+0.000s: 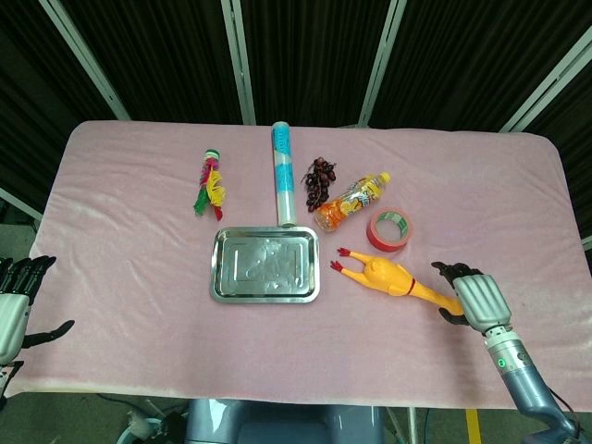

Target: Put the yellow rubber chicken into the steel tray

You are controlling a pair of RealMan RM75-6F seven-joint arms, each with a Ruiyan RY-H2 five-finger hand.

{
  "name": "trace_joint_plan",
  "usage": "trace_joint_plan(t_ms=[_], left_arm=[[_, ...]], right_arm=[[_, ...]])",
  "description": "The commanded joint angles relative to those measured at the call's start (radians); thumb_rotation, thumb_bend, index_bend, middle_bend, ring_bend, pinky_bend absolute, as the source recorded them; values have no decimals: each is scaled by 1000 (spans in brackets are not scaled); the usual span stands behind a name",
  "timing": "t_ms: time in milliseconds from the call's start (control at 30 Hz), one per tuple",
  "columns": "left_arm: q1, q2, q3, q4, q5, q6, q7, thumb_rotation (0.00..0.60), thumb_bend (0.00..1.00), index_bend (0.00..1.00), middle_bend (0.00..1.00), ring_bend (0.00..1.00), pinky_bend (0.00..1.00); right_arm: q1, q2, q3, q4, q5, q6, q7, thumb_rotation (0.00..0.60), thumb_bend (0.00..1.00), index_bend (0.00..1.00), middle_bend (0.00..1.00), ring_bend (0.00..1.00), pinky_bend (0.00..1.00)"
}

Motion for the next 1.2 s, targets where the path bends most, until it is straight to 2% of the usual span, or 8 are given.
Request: trace_joint_plan(t_ms=[33,200,600,967,1200], left_arm=[[-1,0,0,0,-1,-2,0,600,0,103,112,85,60],[-2,1,0,-1,-3,-5,0,600,0,104,112,85,60],[-6,0,0,2,0,-9,-6,600,0,105,111,85,60],[-1,-1,1,19,-7,-8,-25,600,0,105,111,85,60],[2,-2,4,27,-9,-10,-34,600,0,105,111,85,60]], right_arm=[[19,-33,6,46,33,-35,-11,600,263,210,296,245,375],[26,-64,4,80,55,-54,-4,600,232,224,296,255,383],[41,-94,-5,87,58,-64,-16,600,230,244,296,259,386],[59,-151,0,179,97,-95,-14,600,229,415,317,318,438],[68,-183,-1,228,100,-104,-7,600,228,441,342,338,458]])
